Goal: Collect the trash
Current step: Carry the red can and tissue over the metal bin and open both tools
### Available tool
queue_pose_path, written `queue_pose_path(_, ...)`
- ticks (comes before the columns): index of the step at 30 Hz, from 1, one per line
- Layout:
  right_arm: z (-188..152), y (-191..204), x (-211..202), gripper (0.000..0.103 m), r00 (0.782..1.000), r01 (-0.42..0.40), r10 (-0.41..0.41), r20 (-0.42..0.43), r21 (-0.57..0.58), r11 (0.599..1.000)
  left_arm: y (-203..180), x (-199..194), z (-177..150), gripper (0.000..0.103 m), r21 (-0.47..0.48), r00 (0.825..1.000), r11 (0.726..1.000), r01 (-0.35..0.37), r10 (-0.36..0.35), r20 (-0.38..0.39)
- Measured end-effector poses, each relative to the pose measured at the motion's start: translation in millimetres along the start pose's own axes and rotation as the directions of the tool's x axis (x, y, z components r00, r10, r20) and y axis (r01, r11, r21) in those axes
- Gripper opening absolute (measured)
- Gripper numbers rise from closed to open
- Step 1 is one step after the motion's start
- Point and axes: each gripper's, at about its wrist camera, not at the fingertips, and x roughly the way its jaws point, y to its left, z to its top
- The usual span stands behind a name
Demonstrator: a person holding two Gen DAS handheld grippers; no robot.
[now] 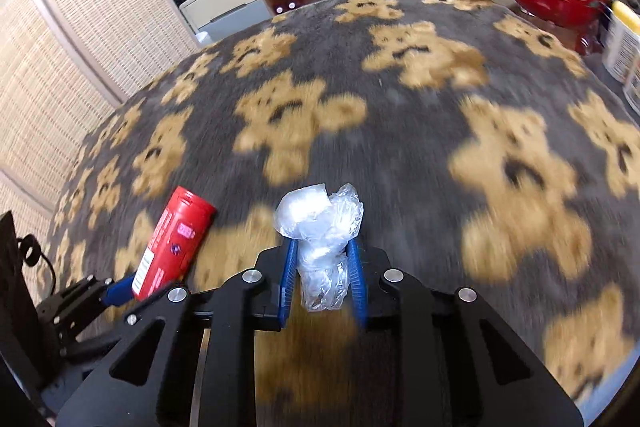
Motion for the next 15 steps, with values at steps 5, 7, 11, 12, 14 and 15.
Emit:
queue_pose_path(5,-44.0,8.3,-33.9,0.025,1.0,-0.004,0.004,-0.001,-0.035,0.999,-7.9,-35.3,-44.5,0.033,-0.032,1.0,0.999,0.013,-0.013,-0.005)
queue_pose_path(7,-59.9,11.3,-47.8,0.025,1.0,-0.011,0.011,0.003,-0.042,0.999,-13.1,-55.1,-64.0,0.033,-0.046,1.0,0.999,0.019,-0.019,0.003)
queue_pose_path(11,-95.8,17.8,-81.5,0.025,1.0,-0.012,0.013,0.017,-0.078,0.997,-26.6,-89.8,-94.6,0.033,-0.052,0.999,0.998,0.027,-0.026,0.024)
queue_pose_path(12,-103.4,17.8,-86.9,0.025,1.0,-0.012,0.014,0.016,-0.082,0.997,-30.0,-96.2,-101.1,0.033,-0.055,0.999,0.998,0.029,-0.028,0.026)
queue_pose_path(14,-122.3,16.1,-98.7,0.025,1.0,-0.011,0.012,0.011,-0.089,0.996,-38.3,-108.1,-118.3,0.033,-0.057,0.999,0.998,0.037,-0.036,0.026)
queue_pose_path(15,-128.2,15.2,-101.5,0.025,1.0,-0.01,0.011,0.009,-0.089,0.996,-42.9,-112.1,-126.9,0.033,-0.059,0.999,0.997,0.043,-0.041,0.022)
